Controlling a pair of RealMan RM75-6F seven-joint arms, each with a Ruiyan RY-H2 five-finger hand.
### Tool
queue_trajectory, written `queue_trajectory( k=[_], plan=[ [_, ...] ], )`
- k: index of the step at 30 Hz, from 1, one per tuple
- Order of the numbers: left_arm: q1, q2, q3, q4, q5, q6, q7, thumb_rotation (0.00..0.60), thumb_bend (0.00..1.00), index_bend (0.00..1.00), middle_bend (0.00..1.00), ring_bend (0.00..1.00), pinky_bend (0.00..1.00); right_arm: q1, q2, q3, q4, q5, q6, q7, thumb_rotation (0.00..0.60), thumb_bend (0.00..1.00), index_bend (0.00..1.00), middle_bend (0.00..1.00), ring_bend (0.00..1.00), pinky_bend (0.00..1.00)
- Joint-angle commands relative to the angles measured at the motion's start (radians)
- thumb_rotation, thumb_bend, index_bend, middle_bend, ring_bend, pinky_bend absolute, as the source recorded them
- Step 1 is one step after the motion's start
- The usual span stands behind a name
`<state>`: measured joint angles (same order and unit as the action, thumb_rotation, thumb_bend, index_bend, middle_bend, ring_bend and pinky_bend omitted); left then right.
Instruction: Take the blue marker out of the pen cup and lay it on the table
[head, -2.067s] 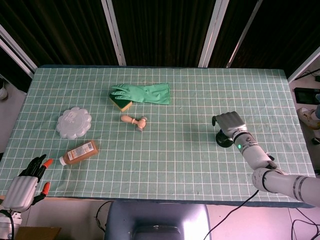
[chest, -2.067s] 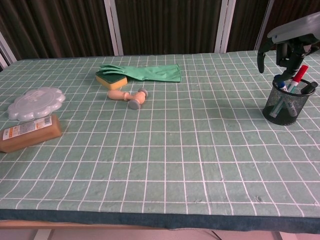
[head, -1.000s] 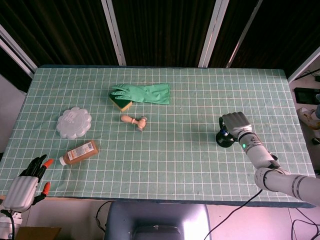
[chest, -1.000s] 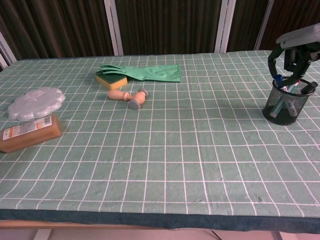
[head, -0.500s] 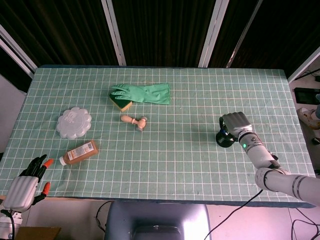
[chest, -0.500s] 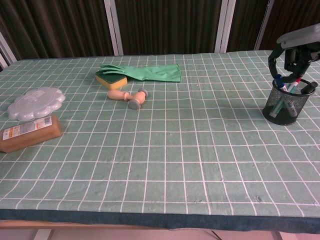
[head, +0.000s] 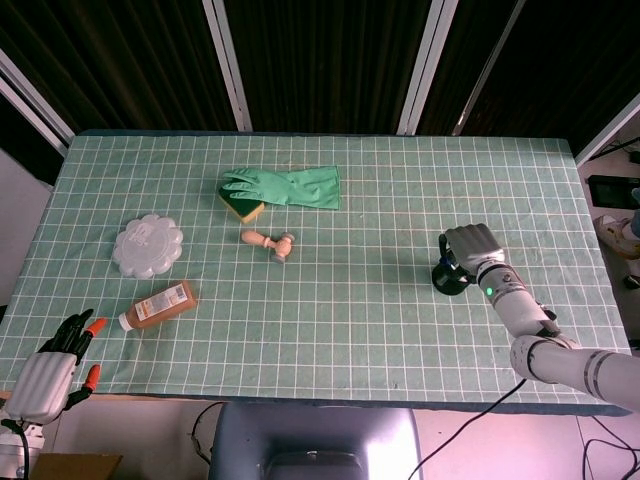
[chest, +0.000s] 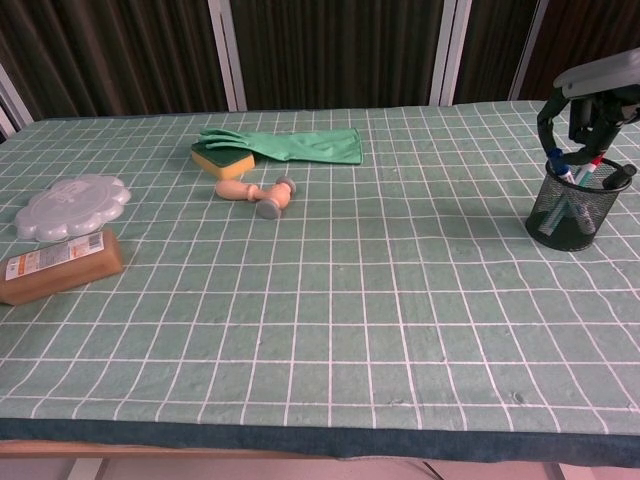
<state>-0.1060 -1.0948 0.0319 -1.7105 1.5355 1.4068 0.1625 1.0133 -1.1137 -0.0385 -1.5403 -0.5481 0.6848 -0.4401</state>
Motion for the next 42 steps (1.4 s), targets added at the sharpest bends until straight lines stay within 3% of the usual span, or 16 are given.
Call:
queue_trajectory(
  k=[1, 5, 11, 19, 22, 27, 35, 42],
  plan=[
    [0.0, 0.0, 0.0, 0.0, 0.0, 0.0, 0.0, 0.6, 0.48, 0.14, 0.02, 0.04, 0.33, -0.001, 0.003, 0.0, -0.002, -0.001, 0.001, 0.001, 0.6, 0.61, 0.7, 1.0, 1.0, 1.0],
    [0.0, 0.0, 0.0, 0.0, 0.001, 0.0, 0.0, 0.6, 0.48, 0.14, 0.02, 0.04, 0.33, -0.003, 0.009, 0.001, -0.007, -0.003, 0.001, 0.006, 0.6, 0.68, 0.72, 1.0, 1.0, 1.0],
    [0.0, 0.0, 0.0, 0.0, 0.0, 0.0, -0.001, 0.6, 0.48, 0.14, 0.02, 0.04, 0.33, -0.016, 0.044, 0.016, -0.042, -0.023, 0.028, 0.027, 0.6, 0.69, 0.73, 1.0, 1.0, 1.0],
    [-0.001, 0.0, 0.0, -0.001, -0.002, -0.003, 0.0, 0.6, 0.48, 0.14, 0.02, 0.04, 0.33, -0.047, 0.137, 0.05, -0.161, -0.073, 0.104, 0.058, 0.6, 0.69, 0.73, 1.0, 1.0, 1.0],
    [-0.001, 0.0, -0.001, -0.003, -0.005, -0.005, 0.001, 0.6, 0.48, 0.14, 0.02, 0.04, 0.33, -0.076, 0.237, 0.089, -0.298, -0.129, 0.184, 0.084, 0.6, 0.69, 0.73, 1.0, 1.0, 1.0],
    [-0.002, 0.001, -0.001, -0.002, -0.007, -0.007, -0.001, 0.6, 0.48, 0.14, 0.02, 0.04, 0.33, -0.107, 0.285, 0.126, -0.378, -0.207, 0.236, 0.112, 0.6, 0.69, 0.73, 1.0, 1.0, 1.0],
    [-0.003, 0.002, -0.001, -0.003, -0.007, -0.008, -0.002, 0.6, 0.48, 0.14, 0.02, 0.04, 0.33, -0.099, 0.219, 0.173, -0.373, -0.259, 0.281, 0.075, 0.6, 0.69, 0.73, 1.0, 1.0, 1.0],
    [-0.002, 0.004, -0.001, -0.002, -0.008, -0.007, -0.011, 0.6, 0.48, 0.14, 0.02, 0.04, 0.33, -0.027, 0.05, 0.168, -0.268, -0.165, 0.333, -0.131, 0.6, 0.69, 0.73, 1.0, 1.0, 1.0]
  ],
)
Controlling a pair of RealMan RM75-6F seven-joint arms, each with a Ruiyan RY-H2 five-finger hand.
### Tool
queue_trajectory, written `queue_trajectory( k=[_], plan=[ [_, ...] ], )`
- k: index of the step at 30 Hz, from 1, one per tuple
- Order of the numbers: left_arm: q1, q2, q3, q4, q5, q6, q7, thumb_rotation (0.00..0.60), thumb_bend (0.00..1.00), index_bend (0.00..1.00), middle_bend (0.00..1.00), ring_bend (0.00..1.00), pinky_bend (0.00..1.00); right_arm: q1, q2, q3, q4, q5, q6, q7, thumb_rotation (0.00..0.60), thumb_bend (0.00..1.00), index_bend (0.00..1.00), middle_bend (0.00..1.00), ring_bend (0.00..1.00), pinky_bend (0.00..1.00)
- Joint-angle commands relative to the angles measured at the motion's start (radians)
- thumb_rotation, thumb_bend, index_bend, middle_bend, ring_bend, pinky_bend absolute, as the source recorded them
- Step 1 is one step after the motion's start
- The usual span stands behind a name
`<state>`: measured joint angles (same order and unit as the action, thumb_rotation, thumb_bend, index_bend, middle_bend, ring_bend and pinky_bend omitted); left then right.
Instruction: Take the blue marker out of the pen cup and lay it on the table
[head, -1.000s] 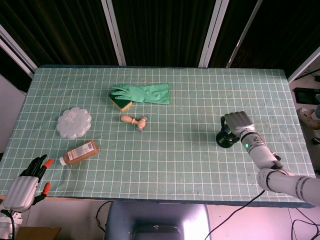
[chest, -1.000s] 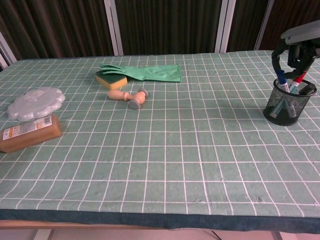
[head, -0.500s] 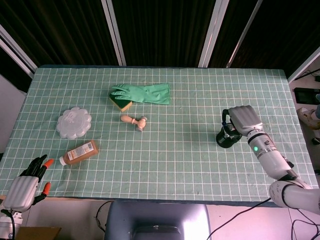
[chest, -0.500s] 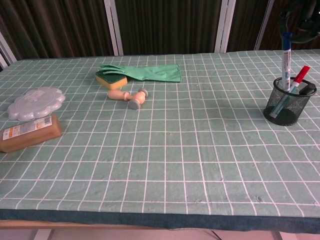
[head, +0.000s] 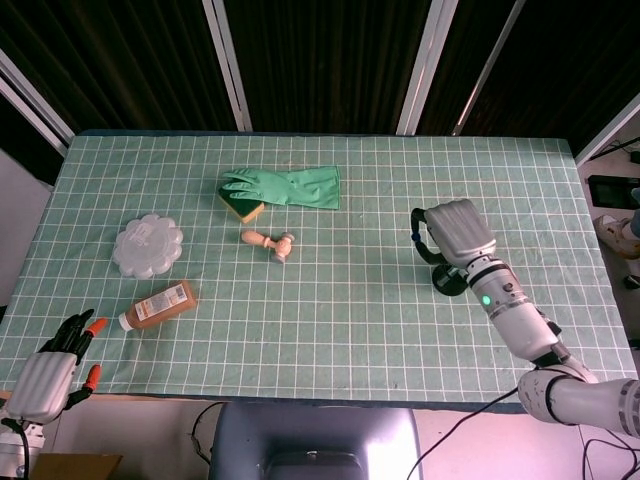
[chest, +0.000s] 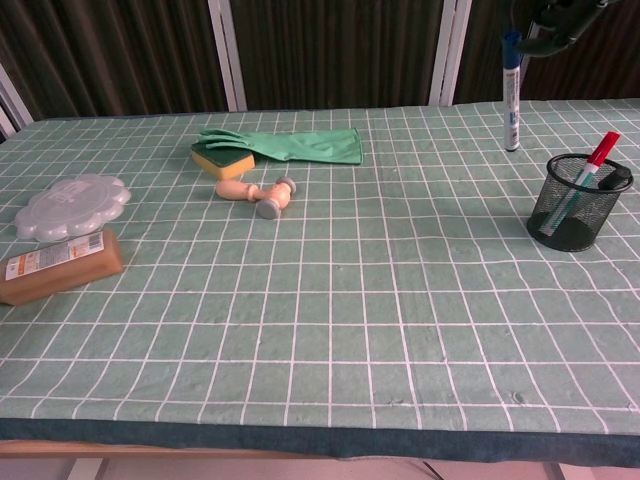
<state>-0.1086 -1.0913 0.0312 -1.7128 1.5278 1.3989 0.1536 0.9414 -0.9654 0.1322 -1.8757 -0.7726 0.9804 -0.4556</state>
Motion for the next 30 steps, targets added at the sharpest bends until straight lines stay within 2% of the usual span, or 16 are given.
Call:
queue_trajectory(
  k=[1, 11, 16, 26, 30],
  plan=[
    [0.001, 0.002, 0.0, 0.0, 0.001, 0.003, -0.004, 0.6, 0.48, 0.14, 0.02, 0.04, 0.33, 0.058, -0.134, -0.005, 0.092, 0.082, 0.052, -0.156, 0.6, 0.69, 0.73, 1.0, 1.0, 1.0],
    [0.002, 0.004, 0.004, 0.001, 0.008, 0.003, -0.006, 0.6, 0.48, 0.14, 0.02, 0.04, 0.34, 0.118, -0.383, -0.017, 0.286, 0.175, 0.15, -0.388, 0.6, 0.69, 0.75, 1.0, 1.0, 1.0],
    [0.003, 0.005, 0.005, -0.001, 0.01, 0.005, -0.005, 0.6, 0.48, 0.14, 0.02, 0.04, 0.33, 0.12, -0.476, -0.022, 0.388, 0.152, 0.136, -0.402, 0.6, 0.69, 0.75, 1.0, 1.0, 1.0],
    [0.004, 0.008, 0.008, -0.001, 0.017, 0.008, -0.012, 0.6, 0.48, 0.14, 0.02, 0.04, 0.34, 0.115, -0.599, -0.029, 0.551, 0.107, 0.055, -0.391, 0.6, 0.69, 0.75, 1.0, 1.0, 1.0],
    [0.005, 0.008, 0.009, -0.002, 0.02, 0.009, -0.012, 0.6, 0.48, 0.14, 0.02, 0.04, 0.34, 0.107, -0.625, -0.025, 0.588, 0.093, 0.029, -0.374, 0.6, 0.68, 0.66, 1.0, 1.0, 1.0]
  ],
)
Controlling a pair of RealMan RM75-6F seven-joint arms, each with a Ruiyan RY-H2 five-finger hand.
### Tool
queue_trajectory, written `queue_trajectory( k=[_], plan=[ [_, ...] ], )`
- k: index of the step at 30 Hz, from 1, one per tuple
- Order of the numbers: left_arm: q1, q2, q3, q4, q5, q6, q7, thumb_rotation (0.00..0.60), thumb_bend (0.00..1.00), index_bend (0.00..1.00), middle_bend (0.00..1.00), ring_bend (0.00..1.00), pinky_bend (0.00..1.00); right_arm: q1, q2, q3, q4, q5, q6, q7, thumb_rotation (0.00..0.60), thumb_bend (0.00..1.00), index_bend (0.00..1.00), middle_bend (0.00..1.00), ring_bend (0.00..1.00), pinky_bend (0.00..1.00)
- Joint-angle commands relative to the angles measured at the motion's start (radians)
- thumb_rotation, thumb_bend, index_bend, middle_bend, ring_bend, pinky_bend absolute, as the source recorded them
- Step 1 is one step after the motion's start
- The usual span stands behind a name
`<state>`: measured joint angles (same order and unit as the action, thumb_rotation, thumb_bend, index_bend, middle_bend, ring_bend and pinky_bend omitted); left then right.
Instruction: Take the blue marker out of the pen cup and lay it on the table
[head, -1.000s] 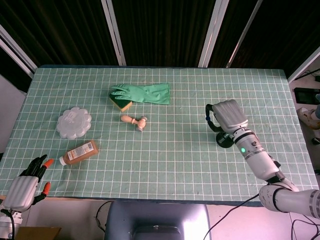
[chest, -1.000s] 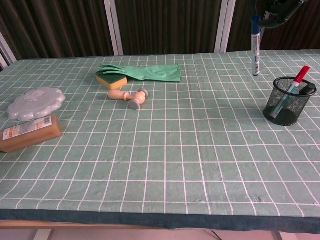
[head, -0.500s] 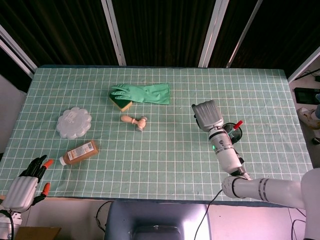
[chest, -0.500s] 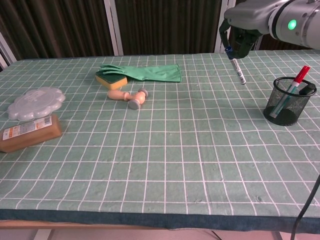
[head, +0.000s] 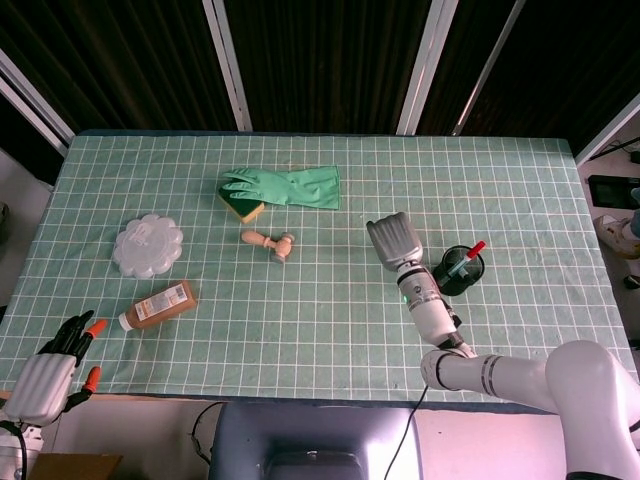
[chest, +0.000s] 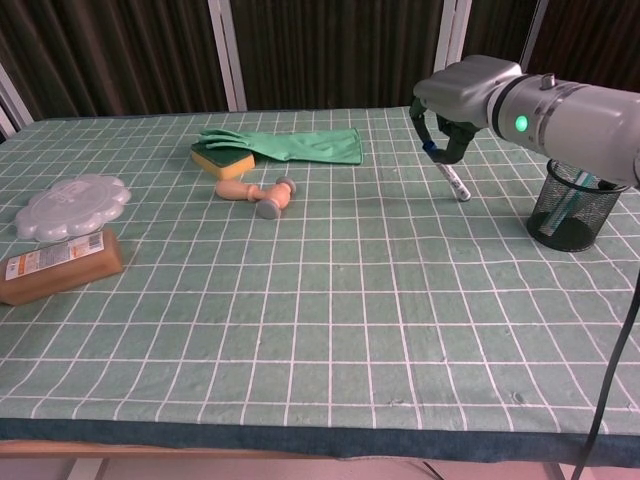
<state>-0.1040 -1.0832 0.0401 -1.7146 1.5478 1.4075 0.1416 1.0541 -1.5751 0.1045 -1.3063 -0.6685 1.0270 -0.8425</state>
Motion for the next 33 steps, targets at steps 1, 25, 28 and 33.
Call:
queue_trajectory(
  k=[1, 25, 28, 33],
  plan=[
    [0.0, 0.0, 0.001, 0.0, 0.001, 0.0, 0.001, 0.6, 0.48, 0.14, 0.02, 0.04, 0.34, -0.01, -0.02, 0.005, 0.027, -0.015, -0.027, 0.023, 0.6, 0.66, 0.63, 1.0, 1.0, 1.0],
    [-0.007, -0.01, -0.003, 0.004, -0.009, -0.016, 0.019, 0.6, 0.48, 0.14, 0.03, 0.04, 0.34, -0.355, 0.224, 0.008, -0.254, -0.495, 0.348, 0.524, 0.6, 0.21, 0.1, 0.65, 0.59, 0.63],
    [-0.008, -0.014, -0.004, 0.004, -0.009, -0.016, 0.028, 0.6, 0.48, 0.15, 0.03, 0.05, 0.34, -0.458, 0.266, -0.034, -0.313, -0.591, 0.481, 0.585, 0.6, 0.21, 0.14, 0.48, 0.41, 0.46],
    [-0.008, -0.02, -0.003, 0.005, -0.004, -0.012, 0.041, 0.6, 0.48, 0.14, 0.03, 0.05, 0.34, -0.597, 0.312, -0.131, -0.356, -0.671, 0.571, 0.628, 0.6, 0.21, 0.14, 0.26, 0.18, 0.25]
  ],
)
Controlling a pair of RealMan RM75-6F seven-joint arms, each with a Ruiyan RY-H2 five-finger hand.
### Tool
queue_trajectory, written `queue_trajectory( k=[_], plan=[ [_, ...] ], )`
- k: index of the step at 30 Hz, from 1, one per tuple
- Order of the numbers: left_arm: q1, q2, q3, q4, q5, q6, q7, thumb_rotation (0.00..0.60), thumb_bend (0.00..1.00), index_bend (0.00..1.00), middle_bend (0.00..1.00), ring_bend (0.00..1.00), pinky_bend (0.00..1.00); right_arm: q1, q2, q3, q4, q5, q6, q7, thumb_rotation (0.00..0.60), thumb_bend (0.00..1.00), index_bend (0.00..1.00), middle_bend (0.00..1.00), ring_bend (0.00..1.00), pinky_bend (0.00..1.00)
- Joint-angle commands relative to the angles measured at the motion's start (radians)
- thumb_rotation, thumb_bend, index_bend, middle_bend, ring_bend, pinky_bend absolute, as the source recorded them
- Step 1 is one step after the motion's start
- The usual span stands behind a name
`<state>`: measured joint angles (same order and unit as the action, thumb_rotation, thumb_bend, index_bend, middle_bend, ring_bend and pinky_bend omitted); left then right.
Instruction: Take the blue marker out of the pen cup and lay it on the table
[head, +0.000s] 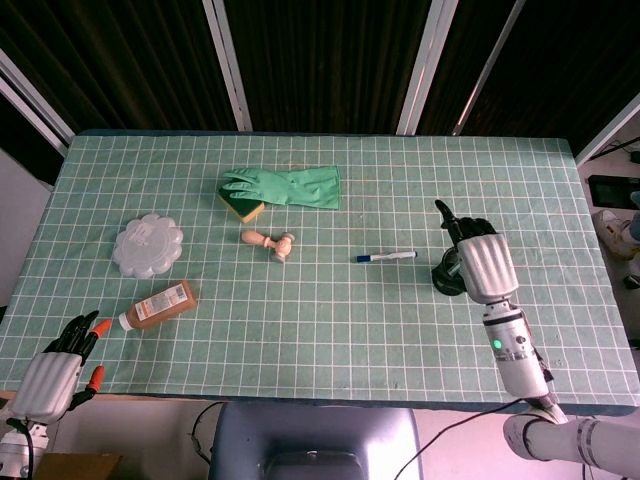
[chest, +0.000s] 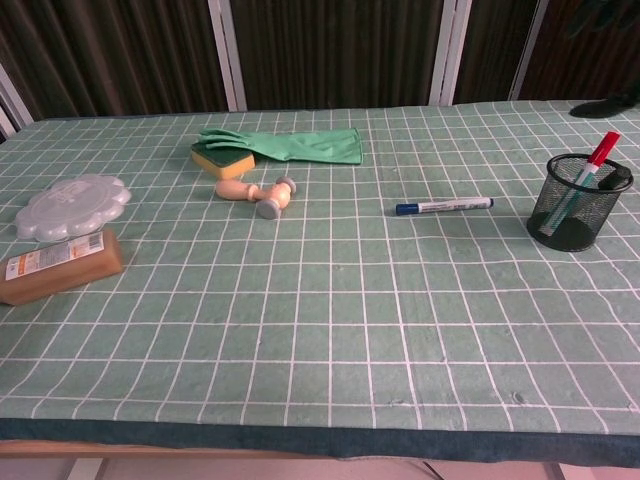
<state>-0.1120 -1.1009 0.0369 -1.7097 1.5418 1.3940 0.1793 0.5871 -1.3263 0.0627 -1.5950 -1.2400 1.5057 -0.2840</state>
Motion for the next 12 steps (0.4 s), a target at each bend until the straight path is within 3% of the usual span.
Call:
queue_trajectory(
  k=[1, 7, 12],
  plan=[
    [0.0, -0.004, 0.0, 0.001, 0.004, 0.002, 0.007, 0.6, 0.48, 0.15, 0.03, 0.05, 0.34, -0.157, 0.065, -0.112, -0.065, -0.106, 0.096, 0.065, 0.6, 0.21, 0.12, 0.23, 0.15, 0.24],
    [0.001, -0.012, 0.0, 0.006, 0.011, 0.01, 0.019, 0.6, 0.48, 0.14, 0.03, 0.05, 0.33, -0.246, 0.035, -0.143, -0.041, -0.088, 0.085, 0.049, 0.6, 0.21, 0.01, 0.08, 0.04, 0.21],
    [0.001, -0.015, 0.0, 0.007, 0.012, 0.012, 0.025, 0.6, 0.48, 0.14, 0.03, 0.04, 0.33, -0.27, 0.012, -0.122, -0.018, -0.109, 0.079, 0.06, 0.6, 0.21, 0.0, 0.06, 0.03, 0.21]
  ],
)
